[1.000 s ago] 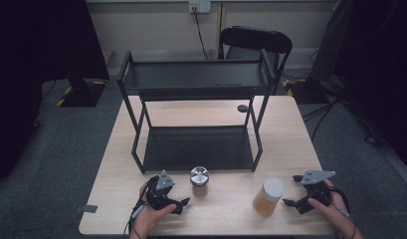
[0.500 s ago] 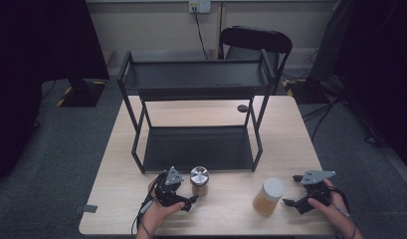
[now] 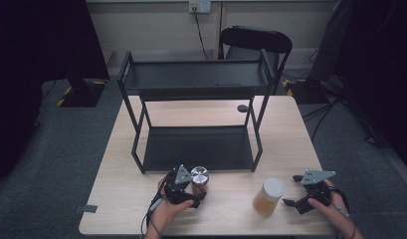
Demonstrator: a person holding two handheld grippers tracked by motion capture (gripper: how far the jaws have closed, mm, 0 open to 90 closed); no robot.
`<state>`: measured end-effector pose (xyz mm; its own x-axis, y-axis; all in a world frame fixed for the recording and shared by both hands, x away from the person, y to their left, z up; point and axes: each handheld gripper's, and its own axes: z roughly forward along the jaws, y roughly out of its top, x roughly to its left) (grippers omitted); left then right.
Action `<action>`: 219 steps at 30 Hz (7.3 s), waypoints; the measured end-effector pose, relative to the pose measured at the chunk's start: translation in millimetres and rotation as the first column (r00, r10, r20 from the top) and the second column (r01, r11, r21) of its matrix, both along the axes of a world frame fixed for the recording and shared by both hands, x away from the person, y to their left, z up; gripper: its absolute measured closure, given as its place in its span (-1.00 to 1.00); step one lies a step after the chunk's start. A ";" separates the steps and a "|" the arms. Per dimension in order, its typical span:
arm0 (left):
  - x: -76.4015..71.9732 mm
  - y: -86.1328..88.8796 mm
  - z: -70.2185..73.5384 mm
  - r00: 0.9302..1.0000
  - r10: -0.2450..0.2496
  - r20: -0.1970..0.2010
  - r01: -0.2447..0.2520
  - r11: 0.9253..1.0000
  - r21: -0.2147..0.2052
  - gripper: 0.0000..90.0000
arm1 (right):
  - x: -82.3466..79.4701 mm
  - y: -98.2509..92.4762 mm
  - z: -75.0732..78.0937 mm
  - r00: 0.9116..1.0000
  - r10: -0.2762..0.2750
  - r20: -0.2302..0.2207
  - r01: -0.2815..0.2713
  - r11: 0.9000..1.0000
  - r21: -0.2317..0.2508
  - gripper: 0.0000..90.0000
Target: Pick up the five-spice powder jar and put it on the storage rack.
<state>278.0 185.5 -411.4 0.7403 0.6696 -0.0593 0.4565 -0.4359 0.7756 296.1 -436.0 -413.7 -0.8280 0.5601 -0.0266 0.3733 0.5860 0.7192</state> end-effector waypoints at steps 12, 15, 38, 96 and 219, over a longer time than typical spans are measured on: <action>-2.4 -4.4 -2.5 0.999 -0.023 0.037 0.023 1.000 -0.008 -0.34 | 0.0 0.0 0.0 1.000 0.000 0.000 0.000 1.000 0.000 -1.00; -4.5 -6.4 -1.7 0.999 -0.019 0.045 0.019 1.000 0.001 -0.33 | 0.0 0.0 0.0 1.000 0.000 0.000 0.000 1.000 0.000 -1.00; 8.1 -4.0 27.3 1.000 0.026 0.013 -0.026 1.000 0.003 -0.31 | -0.9 0.3 -0.1 1.000 -0.005 0.000 0.005 1.000 0.001 -1.00; 49.4 17.0 195.0 0.993 0.083 0.085 -0.084 0.996 0.000 -0.31 | -0.9 0.3 0.0 1.000 -0.005 0.000 0.005 1.000 0.000 -1.00; 100.0 -10.1 310.2 0.945 0.308 0.111 -0.305 0.951 -0.047 -0.97 | -0.9 0.3 0.0 1.000 -0.005 0.001 0.005 1.000 0.000 -1.00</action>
